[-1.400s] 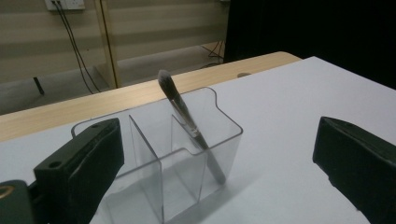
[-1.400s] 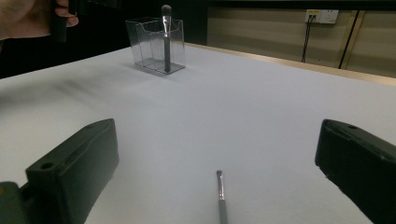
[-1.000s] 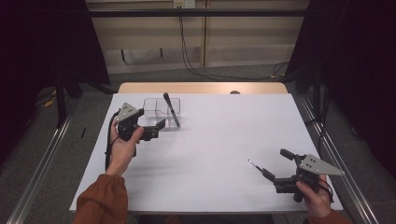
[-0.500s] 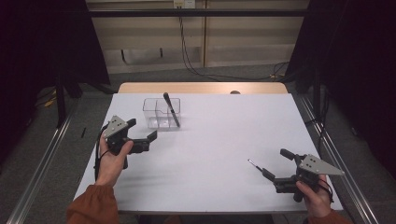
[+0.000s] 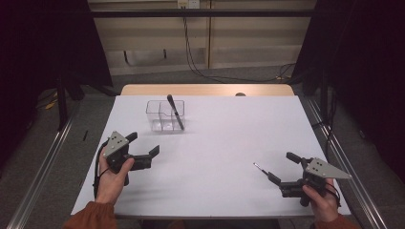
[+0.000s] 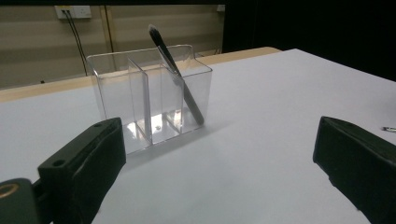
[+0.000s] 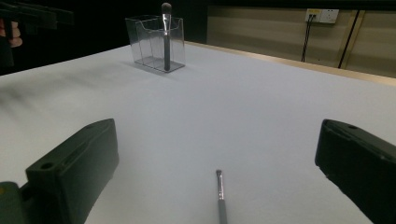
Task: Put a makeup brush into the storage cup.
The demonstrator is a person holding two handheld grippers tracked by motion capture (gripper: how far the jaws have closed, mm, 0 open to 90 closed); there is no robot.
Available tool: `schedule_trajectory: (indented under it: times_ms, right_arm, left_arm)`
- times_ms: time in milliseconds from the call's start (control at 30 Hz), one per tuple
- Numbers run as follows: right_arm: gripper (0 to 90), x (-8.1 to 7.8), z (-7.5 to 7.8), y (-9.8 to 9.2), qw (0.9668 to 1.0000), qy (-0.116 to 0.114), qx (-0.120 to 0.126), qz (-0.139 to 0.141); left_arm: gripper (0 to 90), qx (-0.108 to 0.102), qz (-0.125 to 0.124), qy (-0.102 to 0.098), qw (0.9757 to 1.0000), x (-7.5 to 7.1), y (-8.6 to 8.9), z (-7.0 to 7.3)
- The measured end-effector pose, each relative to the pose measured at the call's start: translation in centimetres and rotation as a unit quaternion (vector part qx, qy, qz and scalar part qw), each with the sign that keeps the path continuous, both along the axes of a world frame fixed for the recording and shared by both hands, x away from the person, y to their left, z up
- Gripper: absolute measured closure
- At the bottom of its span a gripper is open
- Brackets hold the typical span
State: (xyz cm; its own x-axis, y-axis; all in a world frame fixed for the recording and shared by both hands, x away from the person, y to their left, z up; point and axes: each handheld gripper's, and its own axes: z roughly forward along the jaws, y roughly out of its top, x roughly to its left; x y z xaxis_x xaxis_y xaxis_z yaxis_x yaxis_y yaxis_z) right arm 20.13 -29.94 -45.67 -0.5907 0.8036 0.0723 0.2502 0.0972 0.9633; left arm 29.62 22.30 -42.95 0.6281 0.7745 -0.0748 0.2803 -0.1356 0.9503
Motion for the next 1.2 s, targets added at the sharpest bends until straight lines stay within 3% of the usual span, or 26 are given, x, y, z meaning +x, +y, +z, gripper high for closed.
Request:
schedule_trajectory:
  times_ms: [333, 600, 733, 900, 967, 1100, 1200]
  right_arm:
    - [0.0, 0.0, 0.0, 0.0, 1.0000, 0.001, 0.000, -0.001]
    - [0.0, -0.1, 0.0, -0.2, 0.9999, 0.001, 0.000, -0.011]
    - [0.0, 0.0, 0.0, -0.1, 1.0000, 0.003, -0.001, -0.009]
    - [0.0, 0.0, 0.0, -0.2, 0.9999, 0.006, 0.000, -0.011]
    - [0.0, 0.1, 0.0, -0.2, 0.9999, 0.008, -0.004, -0.015]
    - [0.0, 0.1, -0.1, -0.1, 0.9999, 0.012, -0.006, -0.009]
    - [0.0, 0.0, -0.1, -0.2, 0.9999, 0.011, -0.003, -0.011]
  left_arm:
    - [2.4, 0.018, 0.005, -0.008, 0.9998, -2.4, 0.9, -0.2]
    - [2.3, 0.004, 0.005, -0.006, 1.0000, -3.7, 1.0, -0.6]
    - [1.7, -0.006, 0.013, 0.000, 0.9999, -4.0, 1.4, -1.0]
    - [1.3, -0.011, 0.032, -0.008, 0.9994, -4.9, 2.2, -1.1]
    - [1.4, -0.014, 0.027, 0.000, 0.9995, -4.8, 2.4, -1.1]
    - [1.7, -0.015, 0.021, -0.009, 0.9996, -5.3, 2.3, -0.9]
    - [1.6, -0.014, 0.016, -0.003, 0.9998, -5.4, 2.0, -1.0]
